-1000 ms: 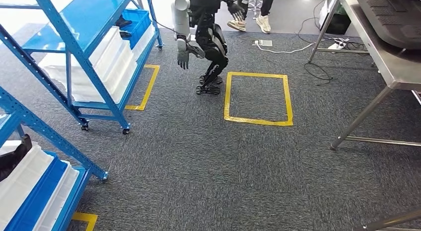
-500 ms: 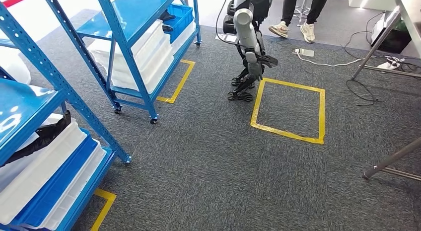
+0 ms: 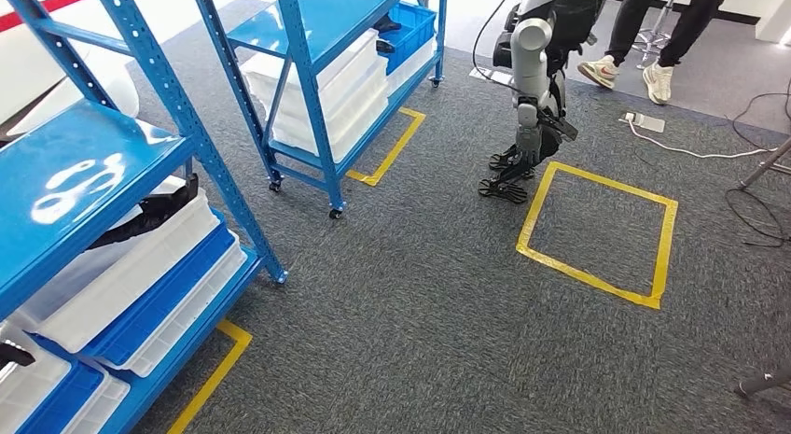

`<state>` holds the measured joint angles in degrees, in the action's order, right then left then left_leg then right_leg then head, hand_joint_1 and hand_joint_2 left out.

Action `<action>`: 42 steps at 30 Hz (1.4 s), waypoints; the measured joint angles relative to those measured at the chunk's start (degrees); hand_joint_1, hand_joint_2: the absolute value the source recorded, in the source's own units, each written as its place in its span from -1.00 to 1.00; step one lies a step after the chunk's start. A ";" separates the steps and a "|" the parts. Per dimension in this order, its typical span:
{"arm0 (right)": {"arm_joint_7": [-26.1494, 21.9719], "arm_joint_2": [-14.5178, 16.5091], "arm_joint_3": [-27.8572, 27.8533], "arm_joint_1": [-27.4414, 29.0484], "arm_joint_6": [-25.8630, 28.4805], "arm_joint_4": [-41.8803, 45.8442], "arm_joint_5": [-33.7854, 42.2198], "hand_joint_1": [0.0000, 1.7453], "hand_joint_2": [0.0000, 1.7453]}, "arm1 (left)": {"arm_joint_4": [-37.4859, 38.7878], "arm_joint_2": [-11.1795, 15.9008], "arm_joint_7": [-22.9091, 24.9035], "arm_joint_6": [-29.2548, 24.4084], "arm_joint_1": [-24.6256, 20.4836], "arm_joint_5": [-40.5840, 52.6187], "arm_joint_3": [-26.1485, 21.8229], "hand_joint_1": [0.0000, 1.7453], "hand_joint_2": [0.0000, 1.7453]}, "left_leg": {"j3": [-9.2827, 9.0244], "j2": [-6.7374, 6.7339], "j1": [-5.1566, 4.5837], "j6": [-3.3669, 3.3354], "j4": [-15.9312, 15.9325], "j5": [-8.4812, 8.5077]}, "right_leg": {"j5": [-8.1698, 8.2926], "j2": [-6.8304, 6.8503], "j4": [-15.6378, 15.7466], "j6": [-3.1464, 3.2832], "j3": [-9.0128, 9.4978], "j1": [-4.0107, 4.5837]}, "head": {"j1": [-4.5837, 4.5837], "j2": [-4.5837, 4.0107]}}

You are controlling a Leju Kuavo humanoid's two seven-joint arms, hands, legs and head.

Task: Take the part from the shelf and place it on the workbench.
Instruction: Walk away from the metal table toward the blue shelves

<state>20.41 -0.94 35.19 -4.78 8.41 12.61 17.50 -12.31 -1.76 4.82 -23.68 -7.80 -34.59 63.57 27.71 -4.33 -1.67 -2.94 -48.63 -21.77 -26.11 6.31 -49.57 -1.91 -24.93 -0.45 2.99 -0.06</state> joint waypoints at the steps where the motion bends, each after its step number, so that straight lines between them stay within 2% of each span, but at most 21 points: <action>1: 0.02 0.01 0.02 -0.09 -0.01 0.00 -0.01 -1.00 -1.00 | 0.00 0.01 -0.02 -0.01 0.18 -0.05 0.01 -1.00 -1.00 | -0.14 0.75 0.22 -0.10 0.21 0.23 | -0.56 -0.73 -0.58 -0.31 -0.07 -0.03 | -0.02 0.00; 4: 0.14 0.00 0.09 0.03 -0.02 -0.01 0.01 -1.00 -1.00 | 0.00 0.04 -0.05 -0.02 0.24 -0.08 0.00 -1.00 -1.00 | -0.37 2.93 0.72 -0.68 0.60 0.84 | -5.81 -5.11 -10.08 -0.89 -4.35 -0.05 | -0.26 -0.01; 6: 0.22 0.00 0.11 0.24 -0.02 -0.02 0.03 -1.00 -1.00 | 0.00 0.01 -0.06 -0.02 0.25 -0.07 0.01 -1.00 -1.00 | -0.34 4.49 0.75 -0.88 0.59 0.90 | -8.79 -5.92 -18.25 -1.01 -8.68 -0.10 | -0.34 0.00; 7: 0.24 0.00 0.11 0.28 -0.02 -0.02 0.03 -1.00 -1.00 | 0.00 0.00 -0.05 -0.02 0.33 -0.07 0.01 -1.00 -1.00 | -0.38 5.37 0.79 -0.87 0.58 0.90 | -8.58 -5.98 -19.61 -1.06 -9.65 -0.13 | -0.34 0.00; 9: 0.32 0.00 0.11 0.32 -0.02 -0.02 0.03 -1.00 -1.00 | 0.00 0.01 0.00 -0.02 0.48 -0.06 0.02 -1.00 -1.00 | -0.58 7.14 0.98 -0.70 0.52 0.88 | -4.84 -6.56 -14.78 -1.18 -7.97 -0.31 | -0.35 0.00; 11: 0.42 -0.01 0.13 0.34 -0.03 -0.03 0.03 -1.00 -1.00 | 0.00 0.01 0.10 -0.01 0.45 0.01 0.02 -1.00 -1.00 | -0.58 8.74 1.10 -0.19 0.26 0.73 | -0.47 -9.55 -5.53 -1.28 -3.96 -0.71 | -0.37 -0.01; 13: 0.47 -0.01 0.19 0.31 -0.10 -0.03 0.03 -1.00 -1.00 | 0.00 0.00 0.18 0.00 0.36 0.11 0.02 -1.00 -1.00 | -0.30 10.10 1.08 0.47 0.07 0.48 | 1.25 -11.71 -0.73 -0.80 -1.83 -0.85 | -0.26 0.00; 15: 0.55 0.06 0.33 0.17 -0.17 -0.03 0.03 -1.00 -1.00 | 0.00 0.04 0.26 0.01 0.45 0.15 0.02 -1.00 -1.00 | -0.06 11.24 1.24 1.10 0.05 0.43 | 1.54 -10.63 -0.22 0.20 -1.59 -0.66 | -0.18 0.00; 17: 0.63 0.08 0.45 0.08 -0.19 -0.02 0.03 -1.00 -1.00 | 0.00 0.12 0.32 -0.01 0.67 0.14 0.02 -1.00 -1.00 | 0.96 9.82 1.36 1.66 -2.00 -0.83 | 1.79 -9.13 0.03 0.99 -1.51 -0.70 | -0.07 -0.01; 19: 0.71 0.04 0.50 0.17 -0.20 -0.03 0.04 -1.00 -1.00 | 0.00 0.15 0.33 -0.01 0.68 0.14 0.03 -1.00 -1.00 | 4.50 6.87 1.48 2.23 -9.34 -4.76 | 1.89 -7.59 0.21 1.42 -1.51 -0.72 | 0.12 -0.01; 21: 0.77 0.02 0.55 0.30 -0.20 -0.04 0.07 -1.00 -1.00 | 0.00 0.14 0.34 0.00 0.61 0.14 0.04 -1.00 -1.00 | 8.94 5.61 1.76 2.75 -18.28 -8.36 | 1.75 -5.94 0.22 1.58 -1.55 -0.66 | 0.17 -0.01; 22: 0.80 0.02 0.57 0.32 -0.20 -0.04 0.09 -1.00 -1.00 | 0.00 0.14 0.38 0.01 0.66 0.13 0.04 -1.00 -1.00 | 10.03 5.41 1.87 2.89 -20.35 -8.71 | 1.64 -5.18 0.22 1.59 -1.50 -0.65 | 0.18 -0.01; 24: 0.80 0.03 0.63 0.28 -0.20 -0.03 0.13 -1.00 -1.00 | 0.00 0.14 0.46 0.01 0.81 0.12 0.05 -1.00 -1.00 | 8.31 4.84 1.96 2.88 -16.76 -6.17 | 1.37 -3.86 0.22 1.47 -1.19 -0.66 | 0.18 0.00; 27: 0.52 0.04 0.82 0.25 -0.19 -0.02 0.20 -1.00 -1.00 | 0.00 0.14 0.49 0.00 0.44 0.06 0.06 -1.00 -1.00 | 1.43 0.52 1.36 1.98 -3.26 -0.98 | 0.76 -2.19 0.24 0.81 -0.39 -0.45 | 0.19 0.00; 29: 0.37 0.04 0.90 0.20 -0.17 -0.02 0.24 -1.00 -1.00 | 0.00 0.14 0.47 -0.01 0.09 0.00 0.06 -1.00 -1.00 | 0.07 -0.78 0.91 1.40 -0.27 -0.25 | 0.30 -0.96 0.44 0.14 0.24 -0.24 | 0.10 0.00; 31: 0.26 0.04 0.92 -0.08 -0.14 -0.01 0.33 -1.00 -1.00 | -0.01 0.13 0.46 -0.01 0.20 -0.07 0.06 -1.00 -1.00 | -0.19 0.67 1.06 0.90 0.18 0.18 | -0.12 -0.22 0.68 -0.54 0.98 -0.25 | 0.02 -0.01; 33: 0.18 0.03 0.93 -0.22 -0.05 0.00 0.43 -1.00 -1.00 | -0.01 0.13 0.44 -0.01 0.24 -0.15 0.06 -1.00 -1.00 | -0.66 2.12 1.47 0.23 0.78 0.76 | -2.39 -2.42 -2.59 -1.09 -0.16 -0.33 | -0.14 -0.01; 35: 0.15 0.03 0.94 -0.10 0.00 -0.01 0.46 -1.00 -1.00 | 0.00 0.11 0.43 -0.01 0.08 -0.17 0.06 -1.00 -1.00 | -0.74 3.54 1.65 -0.22 0.95 1.03 | -6.68 -5.28 -11.32 -1.31 -4.49 -0.39 | -0.35 0.01; 37: 0.15 0.04 0.94 0.03 0.00 -0.02 0.47 -1.00 -1.00 | 0.00 0.07 0.42 0.00 0.13 -0.17 0.06 -1.00 -1.00 | -0.75 5.13 1.60 -0.35 0.93 1.03 | -8.84 -5.97 -18.65 -1.39 -8.72 -0.36 | -0.41 0.01; 39: 0.20 0.04 0.95 0.13 0.00 -0.02 0.47 -1.00 -1.00 | 0.00 0.07 0.42 -0.01 0.28 -0.19 0.06 -1.00 -1.00 | -0.92 6.85 1.61 -0.32 0.91 1.00 | -6.08 -6.25 -16.66 -1.26 -8.71 -0.36 | -0.41 0.01; 42: 0.32 -0.09 0.97 0.18 0.00 -0.04 0.47 -1.00 -1.00 | -0.01 0.02 0.43 -0.03 0.23 -0.17 0.07 -1.00 -1.00 | -1.01 9.16 1.58 0.15 0.79 0.85 | 0.52 -9.76 -3.42 -0.63 -3.30 -0.32 | -0.40 0.01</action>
<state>20.73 -1.03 36.16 -4.60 8.41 12.57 17.97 -12.32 -1.74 5.25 -23.70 -7.57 -34.76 63.63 26.70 4.83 -0.09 -2.79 -47.84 -20.93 -25.59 -3.45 -52.99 -2.54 -28.23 -0.77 2.59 -0.05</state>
